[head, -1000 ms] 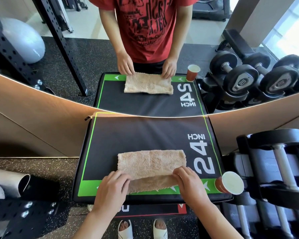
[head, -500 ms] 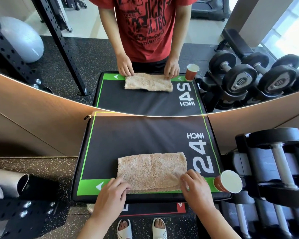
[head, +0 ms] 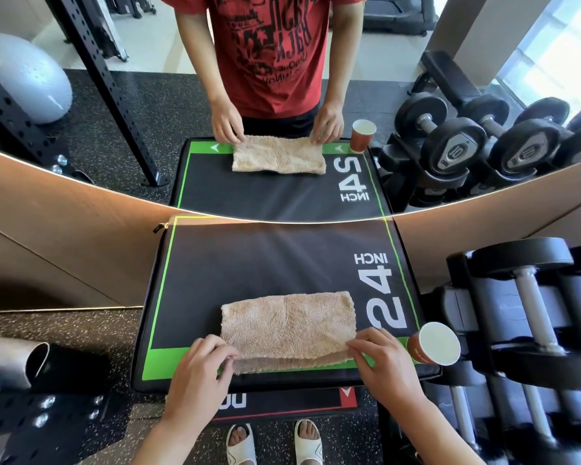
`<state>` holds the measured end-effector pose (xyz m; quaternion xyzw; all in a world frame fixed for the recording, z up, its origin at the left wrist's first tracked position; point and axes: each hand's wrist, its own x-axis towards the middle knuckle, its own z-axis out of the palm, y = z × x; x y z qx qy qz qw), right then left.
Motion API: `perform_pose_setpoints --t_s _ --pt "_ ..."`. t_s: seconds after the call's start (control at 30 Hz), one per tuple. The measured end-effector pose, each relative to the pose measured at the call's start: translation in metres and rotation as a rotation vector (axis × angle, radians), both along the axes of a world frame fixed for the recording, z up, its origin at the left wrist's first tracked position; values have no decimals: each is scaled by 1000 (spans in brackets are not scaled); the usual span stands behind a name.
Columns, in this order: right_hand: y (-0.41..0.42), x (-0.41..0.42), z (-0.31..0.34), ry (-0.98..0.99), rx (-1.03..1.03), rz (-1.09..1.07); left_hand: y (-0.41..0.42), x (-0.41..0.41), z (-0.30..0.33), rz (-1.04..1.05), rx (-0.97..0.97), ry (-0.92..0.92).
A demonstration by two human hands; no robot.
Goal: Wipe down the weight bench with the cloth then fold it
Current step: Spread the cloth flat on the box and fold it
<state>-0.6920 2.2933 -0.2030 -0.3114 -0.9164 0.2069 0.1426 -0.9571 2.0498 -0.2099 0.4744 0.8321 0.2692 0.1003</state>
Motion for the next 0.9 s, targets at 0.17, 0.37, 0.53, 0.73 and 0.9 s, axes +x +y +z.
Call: perform_pose_setpoints --t_s 0.17,0.37,0.53,0.73,0.9 --pt "0 10 3 2 52 -13 -4 6 -2 -45 -3 41" --pt "-8 17 -12 -168 -4 82 -14 7 -13 -59 -67 38" --pt "-6 3 -4 -128 -45 -18 -5 -1 -5 -20 -91 -31" --pt "21 -62 3 -113 -21 -180 52 -29 7 76 -21 44" --pt "42 -81 -2 -399 -66 -139 79 -51 2 6 -351 4"
